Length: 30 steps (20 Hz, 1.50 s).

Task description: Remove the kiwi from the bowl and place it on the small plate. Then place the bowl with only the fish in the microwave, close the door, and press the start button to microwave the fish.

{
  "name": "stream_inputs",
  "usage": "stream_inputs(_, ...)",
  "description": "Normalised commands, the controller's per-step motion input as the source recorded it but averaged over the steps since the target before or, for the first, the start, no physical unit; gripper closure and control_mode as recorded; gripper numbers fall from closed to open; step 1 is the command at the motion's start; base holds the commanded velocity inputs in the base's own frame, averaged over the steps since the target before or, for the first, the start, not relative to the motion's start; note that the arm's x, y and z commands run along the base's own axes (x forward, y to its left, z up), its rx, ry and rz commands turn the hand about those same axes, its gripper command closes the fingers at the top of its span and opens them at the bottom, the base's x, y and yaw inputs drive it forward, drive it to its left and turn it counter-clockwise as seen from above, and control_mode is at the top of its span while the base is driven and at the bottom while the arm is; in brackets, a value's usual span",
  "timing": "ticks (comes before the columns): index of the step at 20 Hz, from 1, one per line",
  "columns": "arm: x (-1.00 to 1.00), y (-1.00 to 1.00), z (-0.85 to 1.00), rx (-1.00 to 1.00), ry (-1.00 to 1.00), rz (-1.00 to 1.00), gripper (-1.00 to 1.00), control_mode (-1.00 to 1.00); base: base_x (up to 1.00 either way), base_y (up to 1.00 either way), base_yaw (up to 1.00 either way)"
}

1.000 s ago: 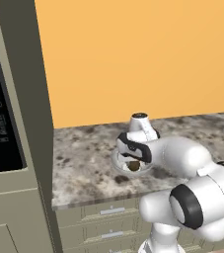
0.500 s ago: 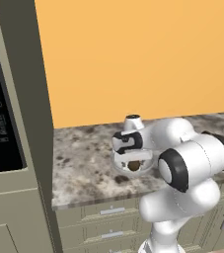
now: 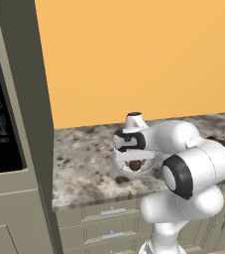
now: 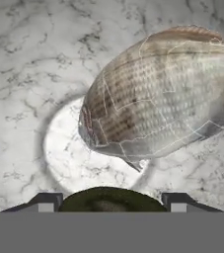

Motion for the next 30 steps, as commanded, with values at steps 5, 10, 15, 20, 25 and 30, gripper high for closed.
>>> stream_inputs(5,-0.22,-0.23,0.95,0.0,-0.09,-0.05,1.0,-1.0,0.0,0.0,0.0)
stream_inputs(10,0.32,-0.49,0.9,0.0,0.0,-0.05,1.0,-1.0,0.0,0.0,0.0)
stream_inputs(15,0.97,-0.55,0.36,0.04,0.01,-0.01,1.0,-1.0,0.0,0.0,0.0)
stream_inputs(20,0.99,-0.51,0.12,0.08,0.04,0.0,1.0,-1.0,0.0,0.0,0.0)
stream_inputs(25,0.89,-0.04,-0.43,0.02,0.1,0.0,1.0,-1.0,0.0,0.0,0.0)
stream_inputs(30,0.69,0.38,-0.73,0.0,0.07,0.0,1.0,-1.0,0.0,0.0,0.0)
